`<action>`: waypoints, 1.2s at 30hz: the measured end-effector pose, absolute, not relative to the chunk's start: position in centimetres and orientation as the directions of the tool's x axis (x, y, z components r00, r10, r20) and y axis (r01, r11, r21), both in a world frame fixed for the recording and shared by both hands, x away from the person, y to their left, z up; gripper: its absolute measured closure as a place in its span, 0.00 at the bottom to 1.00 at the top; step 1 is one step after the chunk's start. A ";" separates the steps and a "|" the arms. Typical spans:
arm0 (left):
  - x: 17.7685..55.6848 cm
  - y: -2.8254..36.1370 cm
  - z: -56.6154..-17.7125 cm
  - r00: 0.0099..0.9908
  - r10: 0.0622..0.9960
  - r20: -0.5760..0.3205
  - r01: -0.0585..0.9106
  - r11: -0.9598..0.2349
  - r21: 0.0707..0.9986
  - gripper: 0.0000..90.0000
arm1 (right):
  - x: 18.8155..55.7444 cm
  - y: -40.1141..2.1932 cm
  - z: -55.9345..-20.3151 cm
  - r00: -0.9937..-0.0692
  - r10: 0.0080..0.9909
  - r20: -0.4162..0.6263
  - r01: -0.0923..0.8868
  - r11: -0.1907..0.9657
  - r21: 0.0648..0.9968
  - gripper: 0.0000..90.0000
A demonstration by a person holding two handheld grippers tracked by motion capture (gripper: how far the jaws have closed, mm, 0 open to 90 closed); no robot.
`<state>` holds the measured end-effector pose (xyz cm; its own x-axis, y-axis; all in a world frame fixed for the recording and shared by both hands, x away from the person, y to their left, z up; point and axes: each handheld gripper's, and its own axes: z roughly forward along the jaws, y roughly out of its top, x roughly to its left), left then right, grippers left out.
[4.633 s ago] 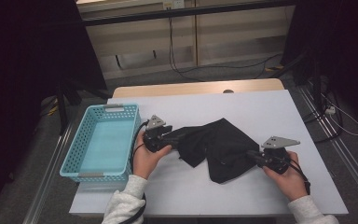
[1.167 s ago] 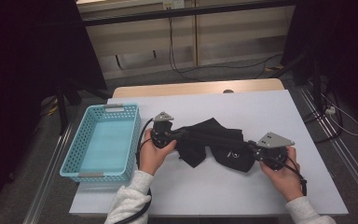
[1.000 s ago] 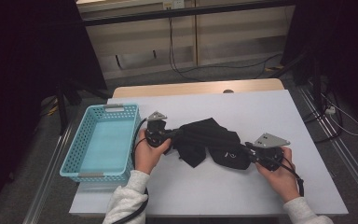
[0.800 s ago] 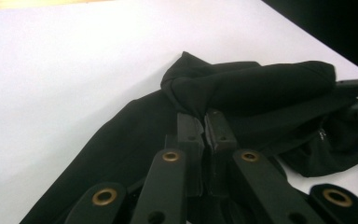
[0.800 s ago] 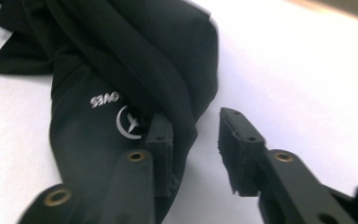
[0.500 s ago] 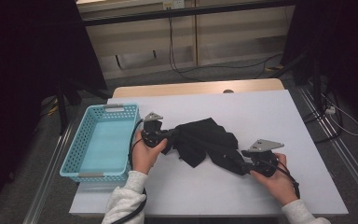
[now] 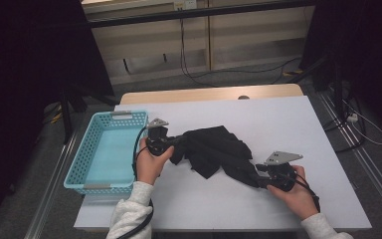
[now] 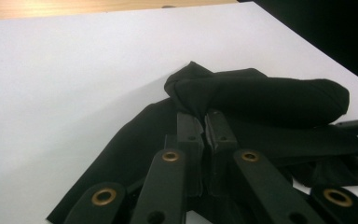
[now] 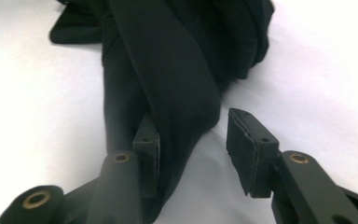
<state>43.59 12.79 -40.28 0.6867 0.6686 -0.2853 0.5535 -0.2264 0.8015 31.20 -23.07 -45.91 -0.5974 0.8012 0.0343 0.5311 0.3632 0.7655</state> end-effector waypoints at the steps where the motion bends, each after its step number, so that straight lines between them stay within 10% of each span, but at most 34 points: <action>1: 43.6 13.1 -40.2 0.681 0.673 -0.289 0.555 -0.216 0.803 0.96 | 31.2 -22.8 -45.9 -0.608 0.792 0.045 0.530 0.364 0.766 0.66; 10: 43.6 13.7 -39.6 0.678 0.671 -0.299 0.552 -0.196 0.811 0.96 | 31.3 -23.1 -45.5 -0.627 0.778 0.018 0.507 0.391 0.768 0.99; 22: 43.2 11.9 -40.0 0.720 0.623 -0.307 0.550 -0.241 0.800 0.97 | 31.1 -27.7 -42.0 -0.495 0.865 -0.079 0.425 0.320 0.847 0.98; 36: 43.4 12.2 -40.6 0.699 0.644 -0.311 0.572 -0.242 0.784 0.96 | 31.6 -28.8 -43.7 -0.450 0.893 0.036 0.492 0.214 0.844 0.99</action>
